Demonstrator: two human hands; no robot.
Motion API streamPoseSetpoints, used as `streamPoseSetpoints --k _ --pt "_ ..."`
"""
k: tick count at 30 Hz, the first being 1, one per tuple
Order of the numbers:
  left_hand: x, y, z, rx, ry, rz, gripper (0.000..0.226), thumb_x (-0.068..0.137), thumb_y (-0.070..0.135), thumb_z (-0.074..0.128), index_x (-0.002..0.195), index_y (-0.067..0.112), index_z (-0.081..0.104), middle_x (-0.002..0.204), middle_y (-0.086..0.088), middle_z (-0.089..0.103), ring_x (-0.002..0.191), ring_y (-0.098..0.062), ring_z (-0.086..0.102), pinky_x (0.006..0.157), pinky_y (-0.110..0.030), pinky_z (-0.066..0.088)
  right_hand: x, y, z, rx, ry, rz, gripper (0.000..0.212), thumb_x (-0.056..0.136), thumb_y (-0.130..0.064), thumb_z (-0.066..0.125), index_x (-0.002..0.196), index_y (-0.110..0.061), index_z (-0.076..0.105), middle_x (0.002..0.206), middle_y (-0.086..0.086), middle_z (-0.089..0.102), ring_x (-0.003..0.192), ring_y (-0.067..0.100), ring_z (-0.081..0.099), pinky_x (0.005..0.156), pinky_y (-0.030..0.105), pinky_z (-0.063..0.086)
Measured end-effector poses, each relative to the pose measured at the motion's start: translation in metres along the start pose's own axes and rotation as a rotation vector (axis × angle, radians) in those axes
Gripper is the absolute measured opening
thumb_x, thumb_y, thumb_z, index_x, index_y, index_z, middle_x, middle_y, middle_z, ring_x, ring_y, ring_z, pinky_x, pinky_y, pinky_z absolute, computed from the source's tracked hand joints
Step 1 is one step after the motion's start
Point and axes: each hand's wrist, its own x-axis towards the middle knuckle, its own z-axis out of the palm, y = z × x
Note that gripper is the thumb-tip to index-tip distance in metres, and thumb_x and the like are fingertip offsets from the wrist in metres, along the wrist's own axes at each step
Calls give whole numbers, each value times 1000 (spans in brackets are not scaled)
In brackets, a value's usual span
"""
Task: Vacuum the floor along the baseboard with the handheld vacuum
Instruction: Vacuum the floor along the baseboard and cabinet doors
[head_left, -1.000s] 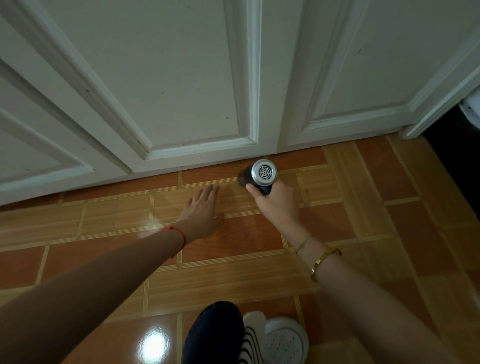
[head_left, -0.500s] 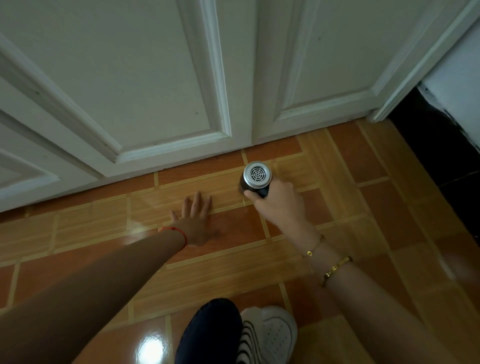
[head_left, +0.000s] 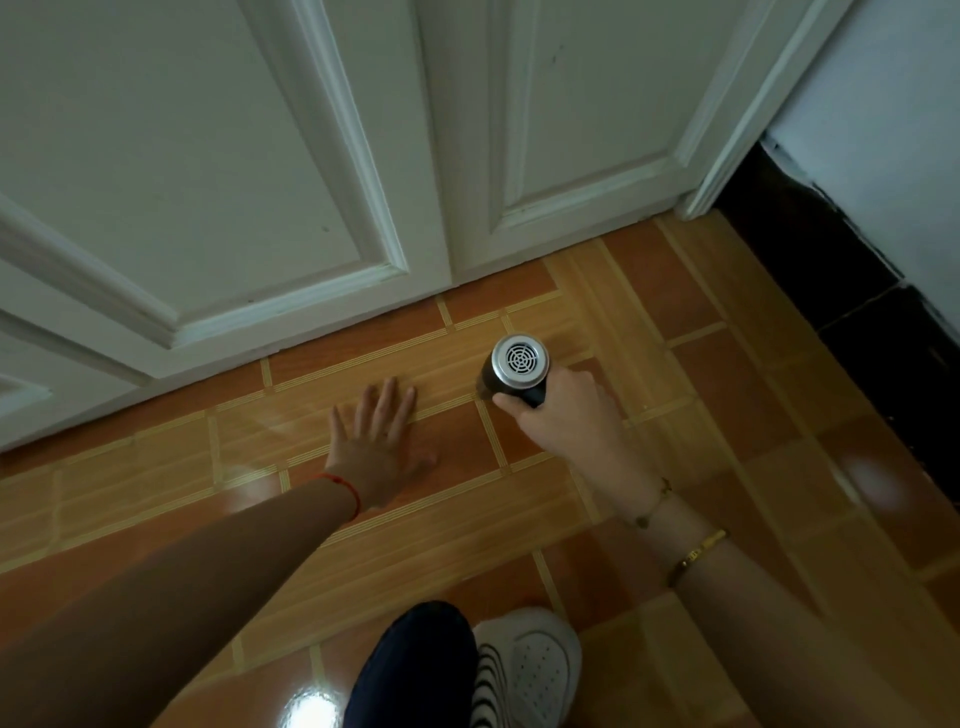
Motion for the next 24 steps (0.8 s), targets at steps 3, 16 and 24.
streamPoseSetpoints --k 3,16,24 --pt "4 15 -5 8 11 41 89 89 75 15 149 25 -28 159 -5 -32 150 -32 -19 118 -64 4 -1 9 -6 33 -28 30 52 76 -60 69 106 -18 62 94 -1 69 89 22 66 75 39 56" --pt "21 77 -20 73 77 241 91 89 75 19 150 26 -28 159 -6 -32 149 -32 -20 119 -63 4 -26 79 -54 110 116 214 48 81 -49 73 112 -15 62 76 -14 50 77 12 51 57 23 36" --pt "32 131 -34 76 107 366 89 90 73 20 150 27 -26 160 -5 -28 150 -32 -17 119 -62 2 -52 114 -78 162 80 278 57 80 -53 71 122 -17 60 106 2 68 102 22 63 79 31 49"
